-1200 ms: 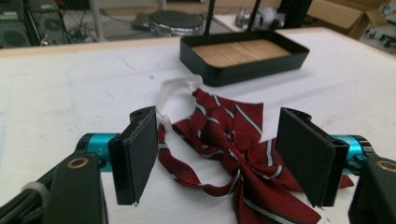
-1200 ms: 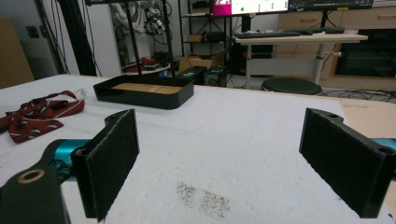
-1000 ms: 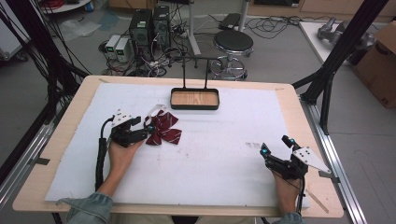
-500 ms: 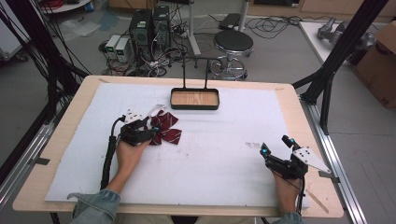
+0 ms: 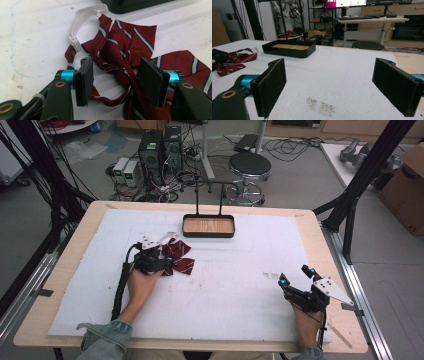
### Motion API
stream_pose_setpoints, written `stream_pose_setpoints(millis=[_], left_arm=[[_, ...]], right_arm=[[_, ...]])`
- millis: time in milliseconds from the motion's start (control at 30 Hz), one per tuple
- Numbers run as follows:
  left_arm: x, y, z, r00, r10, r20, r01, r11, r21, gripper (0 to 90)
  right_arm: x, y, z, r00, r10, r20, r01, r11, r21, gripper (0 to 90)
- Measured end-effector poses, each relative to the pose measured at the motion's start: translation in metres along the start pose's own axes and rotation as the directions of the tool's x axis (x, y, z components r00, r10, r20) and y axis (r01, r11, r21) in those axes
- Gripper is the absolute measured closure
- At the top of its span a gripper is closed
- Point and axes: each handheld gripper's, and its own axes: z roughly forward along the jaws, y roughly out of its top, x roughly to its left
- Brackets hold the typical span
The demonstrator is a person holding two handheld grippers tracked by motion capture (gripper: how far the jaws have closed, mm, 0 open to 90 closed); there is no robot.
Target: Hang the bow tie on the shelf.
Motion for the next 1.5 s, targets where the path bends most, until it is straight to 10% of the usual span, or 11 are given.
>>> stream_pose_setpoints(millis=[733,933,1267,1500], left_arm=[[-0.004,0.003,0.002,0.9978,0.031,0.059,-0.033,0.9988,0.036,75.6],[-0.018,0.011,-0.011,0.9845,0.157,0.078,-0.154,0.9870,-0.045,75.5],[-0.022,0.044,-0.031,0.9727,0.201,0.116,-0.182,0.9708,-0.156,75.5],[-0.024,0.070,-0.033,0.9526,0.258,0.161,-0.227,0.9560,-0.186,75.5]], right_arm=[[0.001,0.000,0.000,1.0000,0.002,-0.002,-0.002,1.000,0.004,11.1],[0.001,0.000,0.000,1.0000,0.000,-0.003,0.000,1.000,0.004,11.1],[0.001,0.000,0.000,1.0000,0.004,-0.004,-0.004,1.000,0.005,11.0],[0.000,0.000,0.000,1.0000,0.000,-0.003,0.000,1.000,0.002,11.1]])
